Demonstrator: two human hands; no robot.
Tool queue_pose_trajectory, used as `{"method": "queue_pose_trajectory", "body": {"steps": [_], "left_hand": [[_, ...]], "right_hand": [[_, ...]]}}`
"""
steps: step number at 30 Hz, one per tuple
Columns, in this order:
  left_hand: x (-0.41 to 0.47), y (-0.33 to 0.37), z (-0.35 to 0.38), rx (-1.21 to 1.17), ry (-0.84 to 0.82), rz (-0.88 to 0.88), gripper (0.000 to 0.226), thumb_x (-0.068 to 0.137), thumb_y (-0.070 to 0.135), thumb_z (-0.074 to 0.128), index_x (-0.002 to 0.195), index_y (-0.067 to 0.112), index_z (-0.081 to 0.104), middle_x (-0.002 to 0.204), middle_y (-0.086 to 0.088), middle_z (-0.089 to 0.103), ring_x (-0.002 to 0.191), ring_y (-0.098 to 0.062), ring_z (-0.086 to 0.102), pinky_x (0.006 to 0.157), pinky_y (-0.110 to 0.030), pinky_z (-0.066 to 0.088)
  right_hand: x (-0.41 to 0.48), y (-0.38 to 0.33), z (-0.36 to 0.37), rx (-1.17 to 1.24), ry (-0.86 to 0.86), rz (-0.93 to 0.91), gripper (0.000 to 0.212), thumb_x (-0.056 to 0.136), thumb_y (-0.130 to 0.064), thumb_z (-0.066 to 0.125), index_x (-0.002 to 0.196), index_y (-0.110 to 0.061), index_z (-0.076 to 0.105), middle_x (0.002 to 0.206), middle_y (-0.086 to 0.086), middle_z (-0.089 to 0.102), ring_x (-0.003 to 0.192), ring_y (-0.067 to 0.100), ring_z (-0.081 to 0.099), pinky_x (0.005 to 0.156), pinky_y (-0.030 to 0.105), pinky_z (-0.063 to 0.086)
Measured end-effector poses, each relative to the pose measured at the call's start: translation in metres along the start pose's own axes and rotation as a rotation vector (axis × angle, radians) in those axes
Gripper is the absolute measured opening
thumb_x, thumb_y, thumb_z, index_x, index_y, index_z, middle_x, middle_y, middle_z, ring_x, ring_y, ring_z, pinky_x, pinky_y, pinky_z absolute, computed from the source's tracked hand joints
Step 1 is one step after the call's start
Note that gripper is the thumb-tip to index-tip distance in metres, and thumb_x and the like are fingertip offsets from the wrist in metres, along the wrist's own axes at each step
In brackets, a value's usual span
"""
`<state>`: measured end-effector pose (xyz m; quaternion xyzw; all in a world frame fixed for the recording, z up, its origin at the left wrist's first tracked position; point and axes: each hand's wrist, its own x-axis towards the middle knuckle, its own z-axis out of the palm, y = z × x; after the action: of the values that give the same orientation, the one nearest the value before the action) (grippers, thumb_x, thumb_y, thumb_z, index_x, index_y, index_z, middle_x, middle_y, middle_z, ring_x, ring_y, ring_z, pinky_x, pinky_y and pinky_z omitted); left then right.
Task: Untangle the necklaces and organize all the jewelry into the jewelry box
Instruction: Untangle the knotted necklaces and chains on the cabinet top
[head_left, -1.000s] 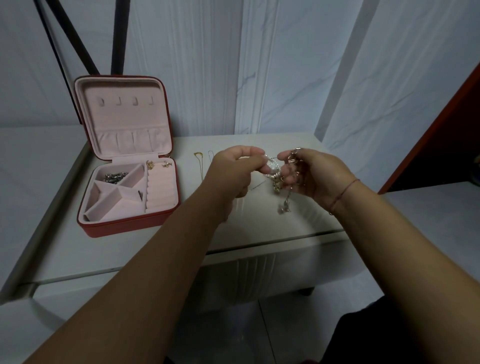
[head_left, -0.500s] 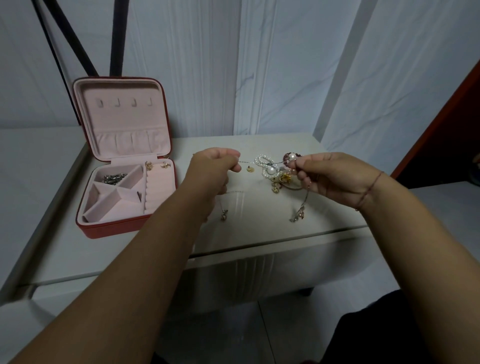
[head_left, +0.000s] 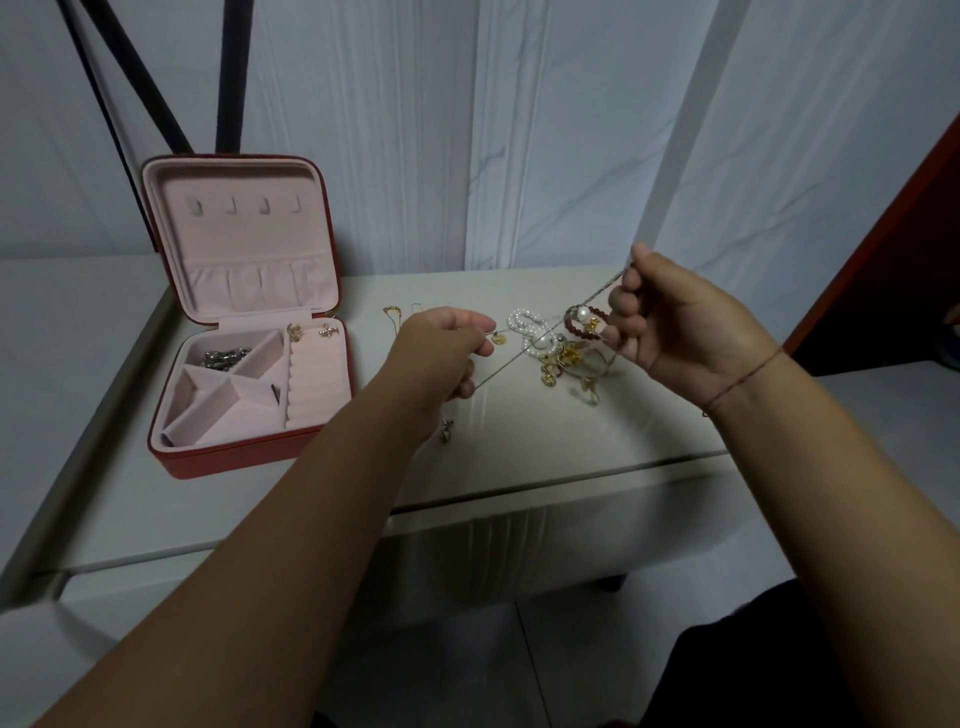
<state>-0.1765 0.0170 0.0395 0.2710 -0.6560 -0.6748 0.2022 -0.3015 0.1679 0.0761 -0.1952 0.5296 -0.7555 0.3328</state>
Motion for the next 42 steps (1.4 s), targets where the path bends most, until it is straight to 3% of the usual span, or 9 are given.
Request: {"method": "queue_pose_trajectory", "body": {"steps": [7, 13, 16, 20, 25, 31, 37, 39, 42], "left_hand": [[-0.003, -0.003, 0.008, 0.091, -0.091, 0.099, 0.022, 0.091, -0.005, 0.047, 0.096, 0.009, 0.064, 0.076, -0.005, 0.056, 0.065, -0.01, 0.05, 0.055, -0.013, 0.046], [-0.008, -0.005, 0.015, 0.159, -0.147, 0.19, 0.018, 0.088, 0.008, 0.062, 0.099, 0.021, 0.068, 0.097, 0.003, 0.066, 0.082, -0.008, 0.06, 0.065, -0.006, 0.045], [-0.01, -0.004, 0.02, 0.097, -0.2, 0.227, 0.019, 0.086, 0.013, 0.068, 0.103, 0.021, 0.069, 0.101, -0.001, 0.071, 0.095, -0.013, 0.067, 0.08, -0.016, 0.052], [-0.013, -0.003, 0.022, 0.058, -0.196, 0.28, 0.014, 0.086, 0.01, 0.067, 0.098, 0.015, 0.071, 0.086, 0.005, 0.071, 0.077, 0.006, 0.065, 0.069, -0.006, 0.047], [-0.012, -0.004, 0.022, 0.02, -0.126, 0.242, 0.01, 0.089, 0.011, 0.063, 0.091, 0.008, 0.072, 0.079, -0.003, 0.07, 0.066, 0.001, 0.061, 0.061, -0.009, 0.045], [-0.005, 0.002, 0.018, -0.238, -0.099, 0.003, 0.014, 0.09, 0.02, 0.058, 0.081, 0.017, 0.067, 0.083, 0.002, 0.068, 0.081, -0.009, 0.062, 0.079, -0.026, 0.047], [-0.003, 0.012, 0.008, -0.742, -0.214, -0.138, 0.025, 0.095, 0.021, 0.047, 0.071, 0.014, 0.049, 0.063, -0.002, 0.058, 0.065, -0.016, 0.063, 0.088, -0.036, 0.052], [-0.001, 0.014, 0.002, -0.81, -0.187, -0.13, 0.025, 0.095, 0.022, 0.049, 0.071, 0.013, 0.05, 0.058, 0.0, 0.051, 0.057, -0.014, 0.056, 0.082, -0.034, 0.054], [0.003, 0.018, -0.009, -0.892, -0.148, -0.109, 0.022, 0.094, 0.022, 0.049, 0.076, 0.013, 0.054, 0.058, 0.002, 0.046, 0.05, -0.01, 0.044, 0.059, -0.023, 0.049]], "right_hand": [[0.002, 0.004, 0.005, -0.061, -0.082, 0.029, 0.029, 0.098, -0.028, 0.044, 0.074, -0.014, 0.051, 0.066, 0.001, 0.051, 0.036, 0.003, 0.027, 0.039, 0.015, 0.028], [0.0, 0.006, 0.009, -0.144, -0.157, 0.086, 0.023, 0.097, -0.025, 0.043, 0.08, -0.011, 0.052, 0.071, 0.003, 0.05, 0.036, 0.002, 0.025, 0.036, 0.013, 0.024], [0.0, 0.008, 0.011, -0.156, -0.202, 0.095, 0.022, 0.094, -0.025, 0.045, 0.082, -0.009, 0.053, 0.071, 0.004, 0.049, 0.036, 0.002, 0.025, 0.037, 0.014, 0.022], [0.0, 0.01, 0.011, -0.161, -0.235, 0.102, 0.021, 0.092, -0.026, 0.047, 0.084, -0.008, 0.054, 0.07, 0.004, 0.05, 0.036, 0.002, 0.026, 0.037, 0.014, 0.023], [-0.001, 0.008, 0.011, -0.163, -0.225, 0.111, 0.019, 0.088, -0.026, 0.05, 0.082, -0.008, 0.053, 0.067, 0.004, 0.05, 0.036, 0.002, 0.027, 0.037, 0.014, 0.023], [0.0, 0.009, 0.003, -0.323, -0.142, 0.184, 0.024, 0.096, -0.022, 0.049, 0.076, -0.011, 0.053, 0.062, 0.001, 0.045, 0.039, 0.005, 0.029, 0.039, 0.016, 0.031], [0.001, 0.014, -0.003, -0.573, -0.038, 0.12, 0.029, 0.088, -0.023, 0.065, 0.063, -0.017, 0.05, 0.055, -0.002, 0.039, 0.044, 0.008, 0.033, 0.048, 0.022, 0.034], [0.001, 0.013, -0.005, -0.602, -0.001, 0.111, 0.029, 0.086, -0.024, 0.068, 0.064, -0.017, 0.05, 0.055, -0.002, 0.038, 0.044, 0.008, 0.033, 0.046, 0.021, 0.035], [0.001, 0.012, -0.01, -0.678, 0.043, 0.106, 0.031, 0.084, -0.026, 0.071, 0.064, -0.016, 0.049, 0.055, 0.0, 0.039, 0.046, 0.011, 0.033, 0.047, 0.022, 0.035]]}}
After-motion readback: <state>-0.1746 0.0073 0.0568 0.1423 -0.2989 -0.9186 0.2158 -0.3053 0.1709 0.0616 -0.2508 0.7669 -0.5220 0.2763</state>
